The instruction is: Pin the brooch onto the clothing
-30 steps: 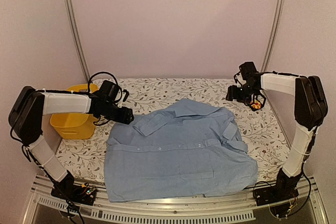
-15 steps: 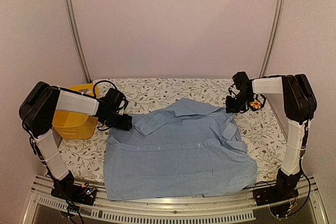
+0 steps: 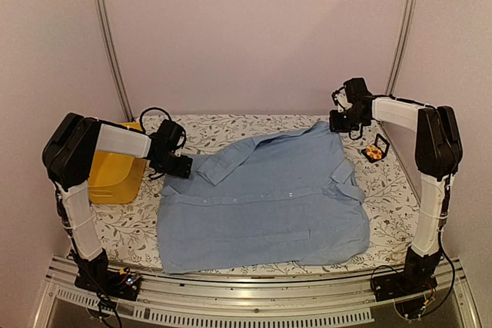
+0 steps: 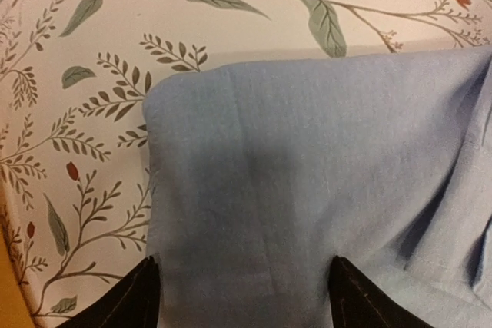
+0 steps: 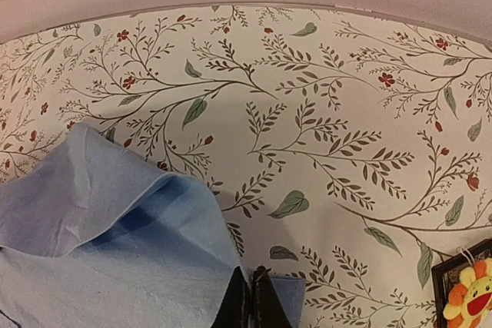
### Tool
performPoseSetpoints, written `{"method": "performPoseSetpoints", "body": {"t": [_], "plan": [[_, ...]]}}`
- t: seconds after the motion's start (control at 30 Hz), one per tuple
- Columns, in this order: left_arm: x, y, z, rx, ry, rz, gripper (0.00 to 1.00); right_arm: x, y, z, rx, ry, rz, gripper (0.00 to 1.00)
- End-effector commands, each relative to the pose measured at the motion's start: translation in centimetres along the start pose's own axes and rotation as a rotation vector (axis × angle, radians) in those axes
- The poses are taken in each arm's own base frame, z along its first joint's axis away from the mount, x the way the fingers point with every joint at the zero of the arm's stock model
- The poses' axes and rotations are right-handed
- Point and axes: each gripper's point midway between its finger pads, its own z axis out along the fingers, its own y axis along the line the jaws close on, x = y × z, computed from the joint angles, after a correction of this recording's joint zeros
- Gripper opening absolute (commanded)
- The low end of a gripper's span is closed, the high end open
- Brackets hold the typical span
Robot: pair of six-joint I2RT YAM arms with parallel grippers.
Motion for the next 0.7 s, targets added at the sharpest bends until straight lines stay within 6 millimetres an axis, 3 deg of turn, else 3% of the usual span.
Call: {"method": "performPoseSetpoints", "body": {"t": [0.0, 0.03, 0.13, 0.17, 0.23, 0.37, 0.47, 0.6, 0.67], "plan": [[1.1, 1.5, 1.5, -0.053, 0.057, 0.048, 0.75, 0.3, -3.4, 4.1, 0.063, 0.019, -0.018, 0.01], [0.8, 1.4, 1.5, -0.049, 0.050, 0.053, 0.75, 0.6, -3.5, 4.8, 0.060, 0.030, -0.017, 0.05], [-0.4, 1.2, 1.1, -0.045, 0.026, 0.060, 0.75, 0.8, -4.0, 6.6, 0.086, 0.044, -0.005, 0.32], [-0.6, 1.3, 1.0, -0.049, 0.024, 0.061, 0.76, 0.3, -4.8, 6.7, 0.133, 0.037, 0.001, 0.42], [-1.2, 1.4, 0.4, -0.049, 0.018, 0.060, 0.76, -0.2, -5.9, 6.8, 0.197, 0.049, 0.005, 0.52], [-2.7, 0.5, -2.5, -0.006, -0.040, 0.044, 0.75, -2.8, -5.9, 4.7, 0.231, 0.022, -0.004, 0.56], [-3.7, -2.6, -5.2, 0.095, -0.112, 0.118, 0.72, -3.9, -4.9, 1.8, 0.239, -0.014, -0.009, 0.55], [-2.5, -8.6, -7.5, 0.309, -0.128, 0.281, 0.62, -1.7, -0.5, -1.8, 0.144, -0.023, -0.053, 0.51], [-1.4, -10.4, -7.4, 0.379, -0.078, 0.301, 0.61, 0.1, 2.0, -3.2, 0.063, -0.016, -0.056, 0.48]]}}
